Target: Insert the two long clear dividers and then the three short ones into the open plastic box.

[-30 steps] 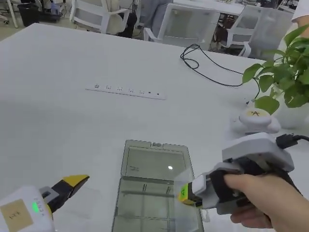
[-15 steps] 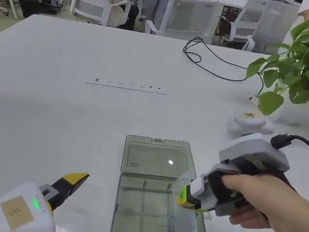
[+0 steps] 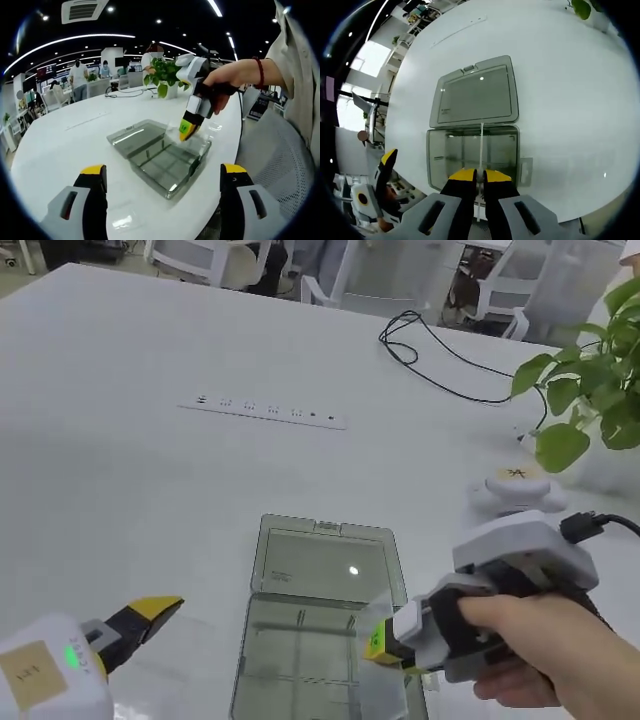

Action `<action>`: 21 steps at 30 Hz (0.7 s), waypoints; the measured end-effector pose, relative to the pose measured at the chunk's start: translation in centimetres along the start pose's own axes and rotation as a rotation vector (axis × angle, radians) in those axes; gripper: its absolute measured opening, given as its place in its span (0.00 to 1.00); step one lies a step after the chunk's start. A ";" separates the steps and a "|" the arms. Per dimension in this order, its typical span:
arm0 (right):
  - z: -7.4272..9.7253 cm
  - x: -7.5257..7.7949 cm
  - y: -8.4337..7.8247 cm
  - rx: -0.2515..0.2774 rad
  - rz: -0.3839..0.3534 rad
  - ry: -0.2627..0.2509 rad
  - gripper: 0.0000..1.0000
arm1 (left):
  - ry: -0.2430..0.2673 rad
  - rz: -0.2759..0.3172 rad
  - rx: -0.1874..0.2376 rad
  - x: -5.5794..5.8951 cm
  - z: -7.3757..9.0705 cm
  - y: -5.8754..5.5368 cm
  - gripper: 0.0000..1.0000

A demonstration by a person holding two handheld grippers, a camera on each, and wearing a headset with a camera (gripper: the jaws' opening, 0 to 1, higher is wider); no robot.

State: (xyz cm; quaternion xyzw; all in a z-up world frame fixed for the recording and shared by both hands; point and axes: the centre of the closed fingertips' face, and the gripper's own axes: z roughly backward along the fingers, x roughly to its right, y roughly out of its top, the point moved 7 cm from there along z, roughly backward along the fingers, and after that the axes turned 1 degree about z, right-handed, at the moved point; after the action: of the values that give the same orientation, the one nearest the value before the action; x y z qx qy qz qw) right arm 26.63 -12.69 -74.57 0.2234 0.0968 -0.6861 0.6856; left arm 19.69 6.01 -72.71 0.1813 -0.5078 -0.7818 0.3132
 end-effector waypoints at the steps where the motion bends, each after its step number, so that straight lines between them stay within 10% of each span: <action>1: -0.1 0.1 0.0 0.001 -0.001 -0.002 0.06 | -0.001 0.002 0.000 0.0 0.0 0.0 0.96; 21: -0.5 0.0 0.0 -0.010 -0.001 -0.007 0.06 | 0.009 0.022 0.005 -0.2 0.1 0.0 0.95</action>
State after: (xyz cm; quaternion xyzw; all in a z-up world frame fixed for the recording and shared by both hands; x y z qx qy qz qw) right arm 26.73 -12.50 -75.07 0.2175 0.0981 -0.6868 0.6866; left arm 19.82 6.23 -72.73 0.1799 -0.5102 -0.7763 0.3235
